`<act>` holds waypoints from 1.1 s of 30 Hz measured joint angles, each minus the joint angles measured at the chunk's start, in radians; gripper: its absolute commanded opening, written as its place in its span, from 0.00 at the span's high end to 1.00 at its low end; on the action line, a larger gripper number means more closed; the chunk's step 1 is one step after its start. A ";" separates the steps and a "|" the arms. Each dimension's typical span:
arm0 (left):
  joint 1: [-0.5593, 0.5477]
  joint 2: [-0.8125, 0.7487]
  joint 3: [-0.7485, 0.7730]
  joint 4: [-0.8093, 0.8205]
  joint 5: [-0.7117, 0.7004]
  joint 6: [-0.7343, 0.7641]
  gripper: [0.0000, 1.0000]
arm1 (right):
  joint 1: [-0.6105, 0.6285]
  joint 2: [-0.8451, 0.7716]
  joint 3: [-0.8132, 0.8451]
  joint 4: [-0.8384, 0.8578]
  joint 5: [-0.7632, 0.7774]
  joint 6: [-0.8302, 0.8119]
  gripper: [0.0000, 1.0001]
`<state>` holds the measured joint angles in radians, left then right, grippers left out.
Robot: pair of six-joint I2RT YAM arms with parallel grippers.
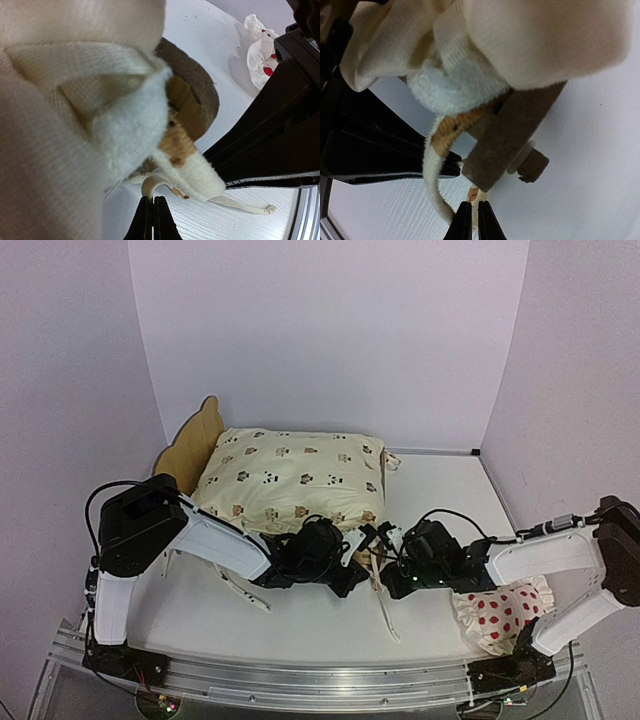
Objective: Set up the pet bed
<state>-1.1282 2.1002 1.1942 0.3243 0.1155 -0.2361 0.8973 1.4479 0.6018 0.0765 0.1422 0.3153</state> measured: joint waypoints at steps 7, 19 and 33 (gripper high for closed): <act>0.004 0.000 -0.013 0.019 0.017 -0.001 1.00 | -0.004 0.016 0.000 0.034 -0.030 0.005 0.83; 0.006 -0.009 -0.046 0.054 0.056 -0.013 1.00 | -0.007 0.059 0.000 0.102 -0.039 0.007 0.77; 0.017 -0.060 -0.077 0.077 0.102 -0.033 1.00 | -0.008 0.089 0.000 0.141 -0.042 0.004 0.78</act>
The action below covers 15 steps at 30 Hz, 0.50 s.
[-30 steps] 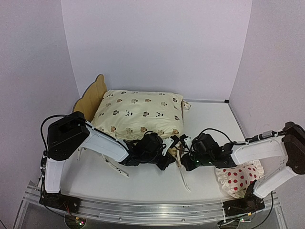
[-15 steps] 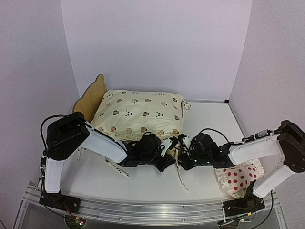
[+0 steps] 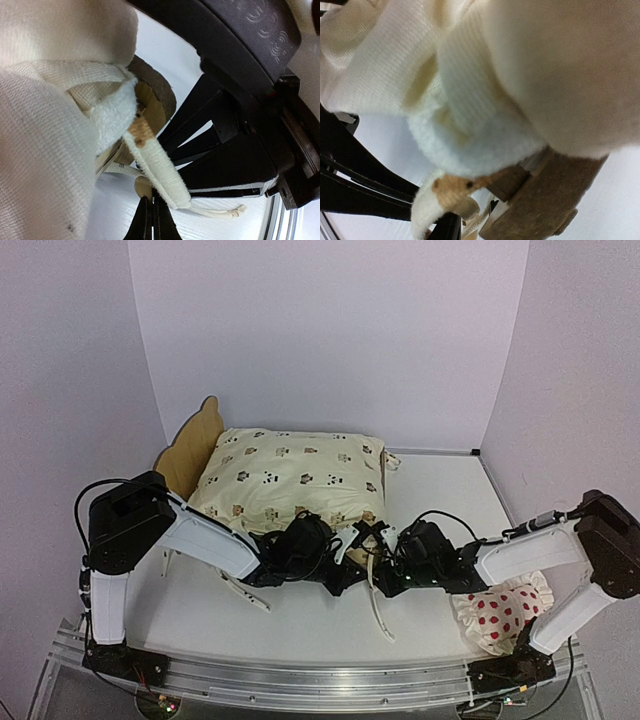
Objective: Set up the pet bed
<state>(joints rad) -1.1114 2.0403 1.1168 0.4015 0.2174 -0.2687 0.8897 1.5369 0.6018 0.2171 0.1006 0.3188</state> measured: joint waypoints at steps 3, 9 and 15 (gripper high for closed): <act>0.000 0.000 0.000 0.001 0.005 -0.001 1.00 | -0.001 0.001 0.000 0.006 -0.002 0.000 0.78; 0.002 0.000 0.000 0.000 0.013 -0.002 1.00 | -0.001 0.015 0.000 0.018 -0.005 0.000 0.79; 0.005 0.000 0.000 -0.001 0.018 -0.012 1.00 | -0.001 0.033 0.000 0.037 -0.008 -0.001 0.83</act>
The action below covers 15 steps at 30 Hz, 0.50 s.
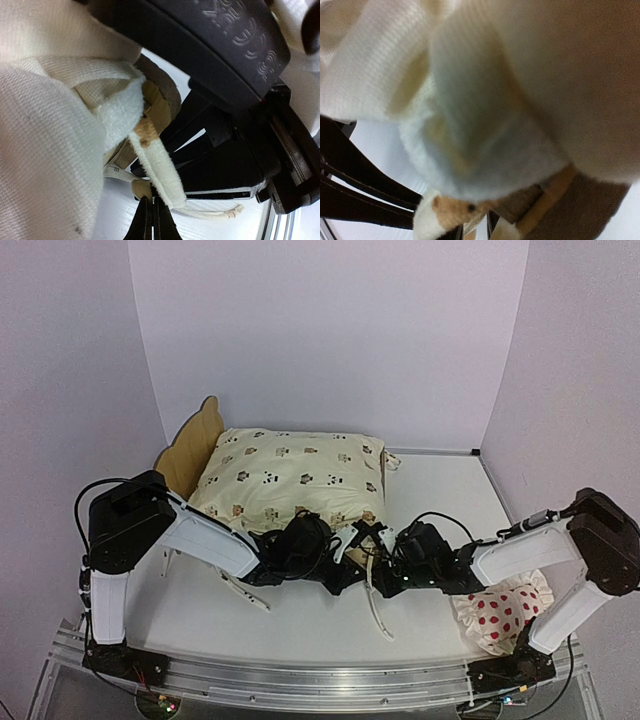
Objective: Set up the pet bed
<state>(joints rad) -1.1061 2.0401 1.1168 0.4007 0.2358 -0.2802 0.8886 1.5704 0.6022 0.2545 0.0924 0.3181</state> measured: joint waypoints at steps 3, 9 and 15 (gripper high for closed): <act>0.001 0.000 0.000 0.000 0.002 -0.005 1.00 | 0.000 0.005 0.000 0.015 -0.003 0.000 0.87; 0.003 0.000 0.000 0.000 0.006 -0.007 1.00 | 0.000 0.015 0.000 0.038 -0.007 -0.003 0.97; 0.003 0.000 0.000 0.000 0.008 -0.008 1.00 | 0.000 0.018 0.000 0.045 -0.007 -0.003 1.00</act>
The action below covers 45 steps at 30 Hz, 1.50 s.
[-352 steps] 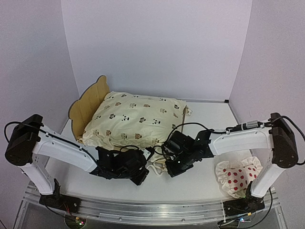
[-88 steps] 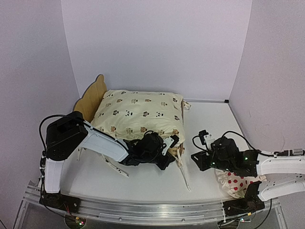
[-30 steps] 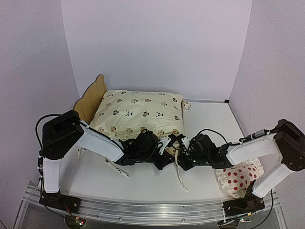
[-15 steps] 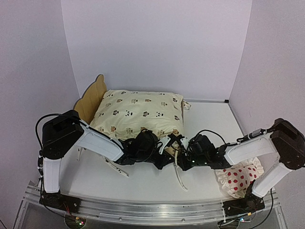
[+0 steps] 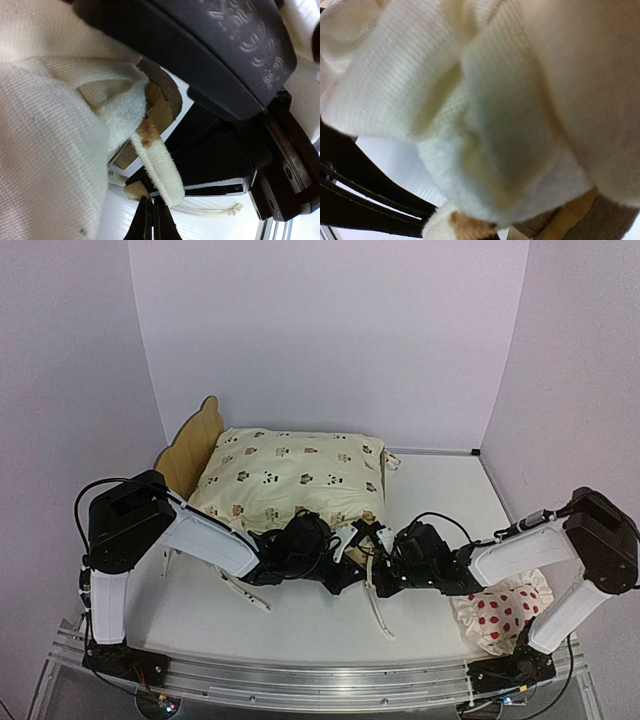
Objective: Set up the pet bed
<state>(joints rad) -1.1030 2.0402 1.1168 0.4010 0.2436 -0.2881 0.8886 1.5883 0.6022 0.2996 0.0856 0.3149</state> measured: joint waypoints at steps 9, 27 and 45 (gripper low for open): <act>0.000 -0.015 -0.001 -0.016 0.002 -0.006 0.76 | 0.000 -0.004 -0.010 0.015 0.011 0.003 1.00; -0.059 -0.158 -0.097 -0.114 -0.090 -0.063 0.29 | 0.004 -0.071 -0.043 0.012 0.082 0.158 1.00; -0.129 -0.033 -0.021 -0.132 -0.115 -0.217 0.34 | 0.004 -0.098 -0.075 0.006 0.110 0.358 1.00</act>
<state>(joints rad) -1.2316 2.0073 1.0958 0.2687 0.1284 -0.5054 0.8925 1.4907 0.5270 0.3058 0.1952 0.6732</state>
